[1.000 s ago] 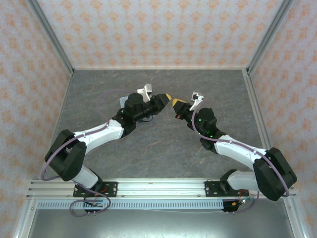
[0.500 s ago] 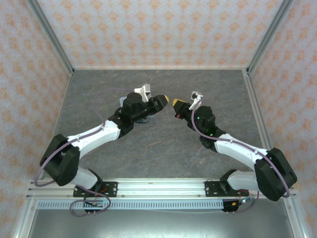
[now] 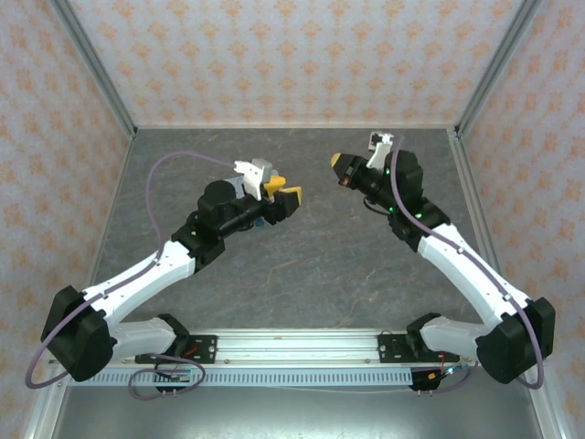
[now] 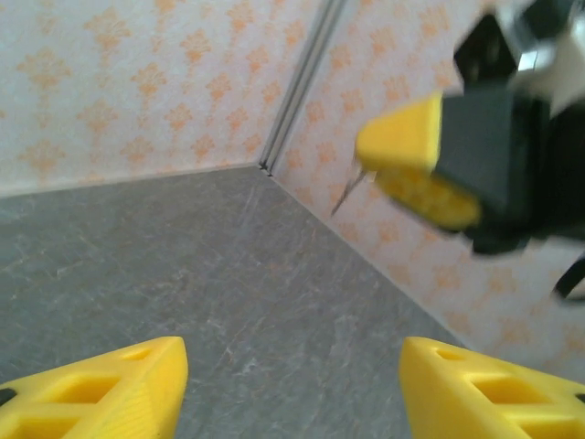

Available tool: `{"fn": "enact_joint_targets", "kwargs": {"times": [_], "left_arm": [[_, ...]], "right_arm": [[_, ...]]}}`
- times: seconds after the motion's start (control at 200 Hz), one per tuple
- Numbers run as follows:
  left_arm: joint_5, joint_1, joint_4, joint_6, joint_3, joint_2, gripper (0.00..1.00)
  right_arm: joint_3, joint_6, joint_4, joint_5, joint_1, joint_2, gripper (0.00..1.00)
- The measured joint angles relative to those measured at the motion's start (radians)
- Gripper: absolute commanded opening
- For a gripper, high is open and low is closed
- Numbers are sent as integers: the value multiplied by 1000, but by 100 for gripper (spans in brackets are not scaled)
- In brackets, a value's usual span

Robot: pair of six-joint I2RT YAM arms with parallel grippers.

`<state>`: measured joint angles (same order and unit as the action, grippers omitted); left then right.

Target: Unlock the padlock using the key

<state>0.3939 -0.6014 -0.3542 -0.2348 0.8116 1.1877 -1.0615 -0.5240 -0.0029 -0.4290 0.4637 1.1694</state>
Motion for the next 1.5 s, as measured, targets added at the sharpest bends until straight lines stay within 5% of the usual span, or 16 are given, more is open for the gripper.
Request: {"fn": "enact_joint_targets", "kwargs": {"times": [0.255,0.721,0.881,1.096,1.376,1.496], "left_arm": [[96,-8,-51,264,-29,2,79],[172,-69,-85,418,39,82,69],[171,-68,-85,426,41,85,58],[154,-69,-85,448,60,91,22],[113,-66,-81,446,64,93,1],[104,-66,-66,454,68,93,0]], "right_arm": [[-160,27,-224,-182,0,0,0],[-189,23,-313,-283,48,56,0],[-189,15,-315,-286,53,58,0],[-189,8,-315,-287,54,58,0],[-188,5,-316,-293,58,56,0],[-188,20,-330,-281,58,48,0]]}}
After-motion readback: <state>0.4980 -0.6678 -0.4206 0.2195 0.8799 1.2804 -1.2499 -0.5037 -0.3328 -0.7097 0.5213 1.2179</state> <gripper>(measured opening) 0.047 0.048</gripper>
